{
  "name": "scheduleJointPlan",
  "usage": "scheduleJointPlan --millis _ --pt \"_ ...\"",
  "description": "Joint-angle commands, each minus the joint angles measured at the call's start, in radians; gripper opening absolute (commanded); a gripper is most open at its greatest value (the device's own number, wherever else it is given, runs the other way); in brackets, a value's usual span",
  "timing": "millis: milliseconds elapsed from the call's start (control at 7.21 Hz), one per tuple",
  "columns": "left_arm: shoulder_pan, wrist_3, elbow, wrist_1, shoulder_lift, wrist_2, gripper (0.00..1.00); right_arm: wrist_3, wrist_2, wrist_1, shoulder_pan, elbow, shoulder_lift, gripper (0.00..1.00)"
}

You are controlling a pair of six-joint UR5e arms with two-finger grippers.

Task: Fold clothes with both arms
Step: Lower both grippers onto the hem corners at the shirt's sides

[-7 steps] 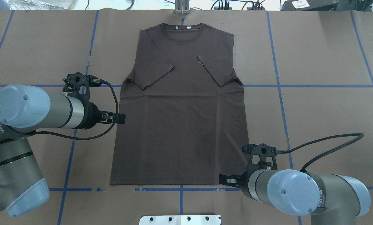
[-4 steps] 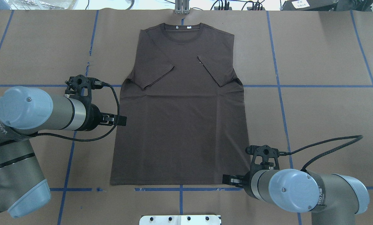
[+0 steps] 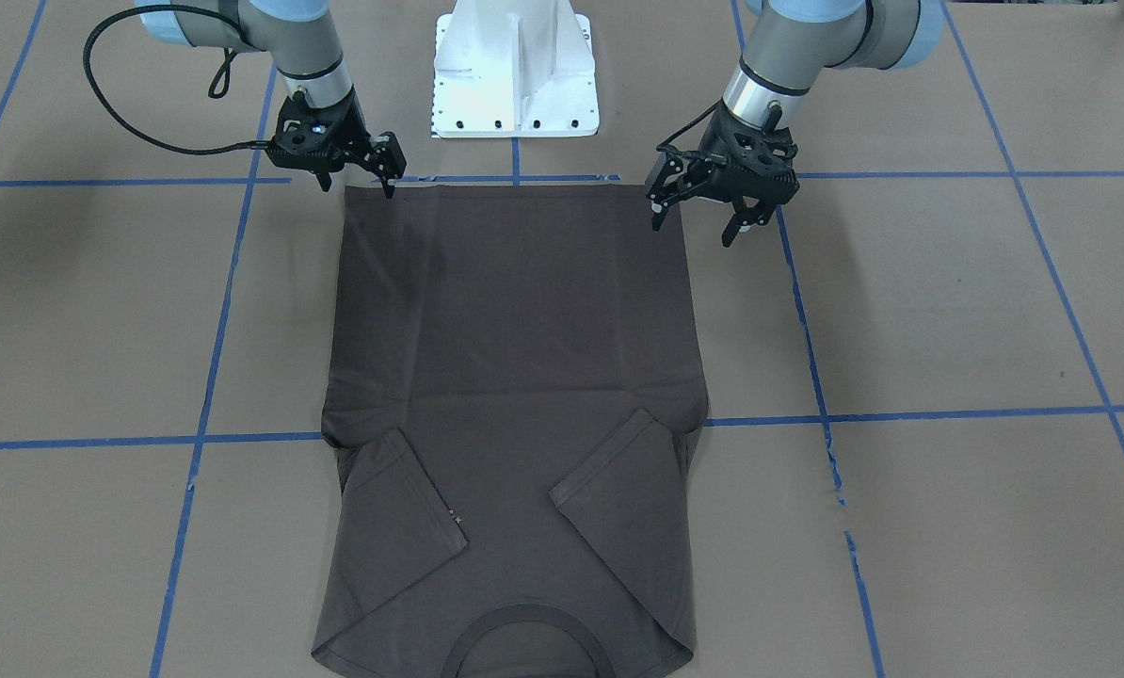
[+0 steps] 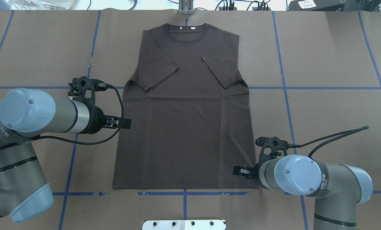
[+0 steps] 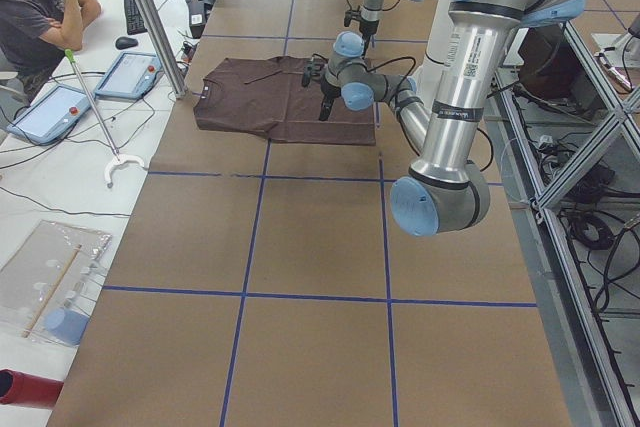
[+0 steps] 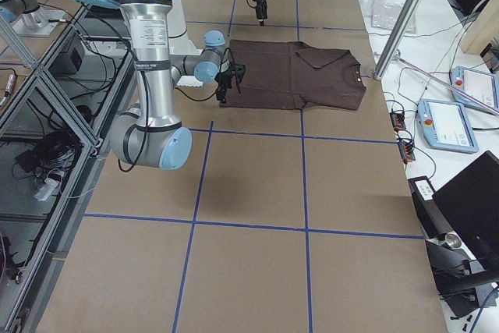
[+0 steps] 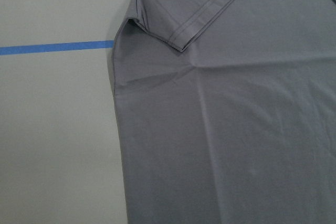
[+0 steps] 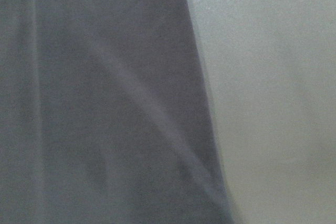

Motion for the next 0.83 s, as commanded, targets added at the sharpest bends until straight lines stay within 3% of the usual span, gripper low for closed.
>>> scheduleJointPlan --millis 0,416,554,693 --pt "0.000 0.001 0.000 0.000 -0.008 -0.001 1.00 -0.008 0.003 0.004 0.005 -0.030 0.004 1.00" --pt "0.000 0.001 -0.001 0.001 -0.018 -0.001 1.00 -0.005 0.037 0.004 0.001 -0.046 0.017 0.99" --pt "0.000 0.001 -0.003 0.001 -0.017 -0.003 1.00 -0.002 0.039 0.004 0.002 -0.042 0.017 0.93" --pt "0.000 0.001 -0.002 0.003 -0.018 -0.001 1.00 -0.002 0.054 0.004 0.002 -0.040 0.017 0.72"
